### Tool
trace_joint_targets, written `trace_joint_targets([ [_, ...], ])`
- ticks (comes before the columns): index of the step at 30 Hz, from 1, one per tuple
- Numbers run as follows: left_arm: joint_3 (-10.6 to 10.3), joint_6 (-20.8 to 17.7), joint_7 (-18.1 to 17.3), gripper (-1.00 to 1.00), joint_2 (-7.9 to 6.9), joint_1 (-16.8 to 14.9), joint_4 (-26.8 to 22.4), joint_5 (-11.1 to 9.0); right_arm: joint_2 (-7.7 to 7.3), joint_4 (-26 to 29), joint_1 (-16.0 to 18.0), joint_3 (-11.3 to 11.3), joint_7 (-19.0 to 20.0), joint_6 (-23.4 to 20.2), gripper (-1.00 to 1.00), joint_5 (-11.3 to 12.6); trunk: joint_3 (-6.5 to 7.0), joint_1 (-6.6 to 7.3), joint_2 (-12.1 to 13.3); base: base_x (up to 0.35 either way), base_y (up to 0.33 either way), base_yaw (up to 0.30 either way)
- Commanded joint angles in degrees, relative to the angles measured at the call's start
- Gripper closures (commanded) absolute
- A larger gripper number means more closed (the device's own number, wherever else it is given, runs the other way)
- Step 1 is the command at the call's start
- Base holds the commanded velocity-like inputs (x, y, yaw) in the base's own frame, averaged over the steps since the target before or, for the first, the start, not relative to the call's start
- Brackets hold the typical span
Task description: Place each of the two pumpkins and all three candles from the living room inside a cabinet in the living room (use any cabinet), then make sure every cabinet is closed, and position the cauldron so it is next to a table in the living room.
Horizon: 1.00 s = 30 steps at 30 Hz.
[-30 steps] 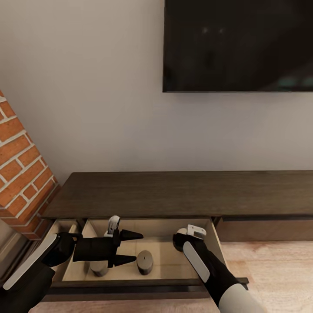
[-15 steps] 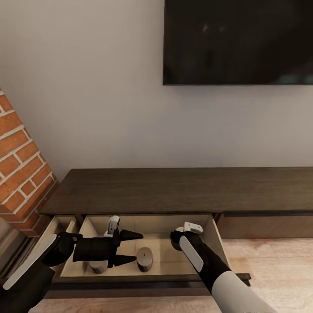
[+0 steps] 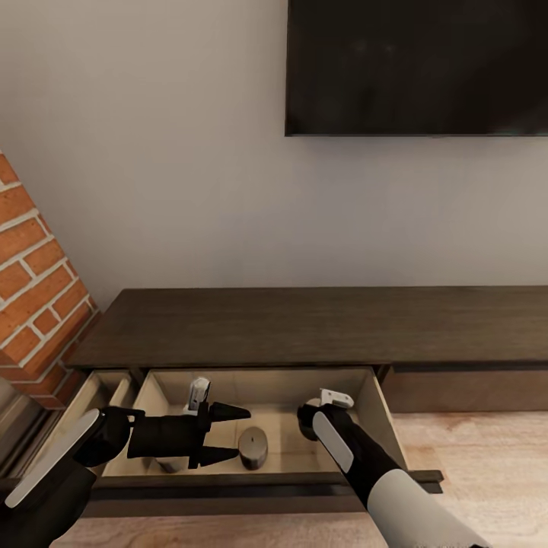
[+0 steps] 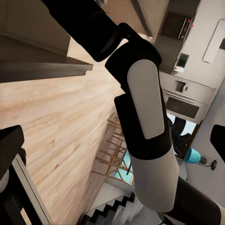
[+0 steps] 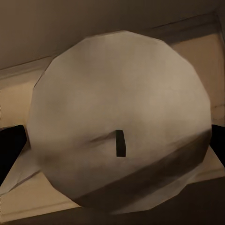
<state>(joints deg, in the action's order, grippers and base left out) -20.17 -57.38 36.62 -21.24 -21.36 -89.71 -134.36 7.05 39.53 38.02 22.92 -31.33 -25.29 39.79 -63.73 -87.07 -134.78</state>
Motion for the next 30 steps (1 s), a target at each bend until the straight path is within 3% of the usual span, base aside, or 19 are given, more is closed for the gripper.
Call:
trace_joint_targets([
  [1,-0.04,0.08,0.56,-1.0,-0.03,-0.05,-0.03,-0.64,-0.03,-0.1,0.08,0.25,-0.01,-0.11,1.0,0.31,-0.23,-0.21,-0.44,0.0,0.0,0.0],
  [8,-0.04,0.08,0.56,-1.0,-0.03,-0.01,-0.03,-0.64,-0.02,-1.28,0.12,0.28,1.03,-0.03,1.0,0.29,-0.41,-0.43,-0.84,0.0,0.0,0.0],
  [13,-0.12,0.08,0.56,-1.0,-0.01,-0.04,-0.03,-0.64,-0.02,-1.37,0.12,0.28,1.09,-0.02,1.0,0.29,-1.31,-1.53,-2.85,0.0,0.0,0.0],
  [20,-0.13,0.08,0.56,-1.0,0.03,-0.02,-0.03,-0.64,-0.09,-1.46,0.12,0.28,1.09,0.01,1.0,0.29,-1.31,-1.53,-2.85,0.0,0.0,0.0],
  [21,-0.11,0.08,0.56,-1.0,0.04,-0.03,-0.03,-0.64,-0.09,-1.46,0.12,0.28,1.09,0.0,-1.0,0.27,-1.31,-1.53,-2.85,0.0,0.0,0.0],
  [30,-0.04,0.08,0.56,-1.0,0.03,-0.04,-0.03,-0.64,-0.09,-1.48,0.12,0.28,1.09,0.04,-1.0,0.29,-1.31,-1.53,-2.85,0.0,0.0,0.0],
])
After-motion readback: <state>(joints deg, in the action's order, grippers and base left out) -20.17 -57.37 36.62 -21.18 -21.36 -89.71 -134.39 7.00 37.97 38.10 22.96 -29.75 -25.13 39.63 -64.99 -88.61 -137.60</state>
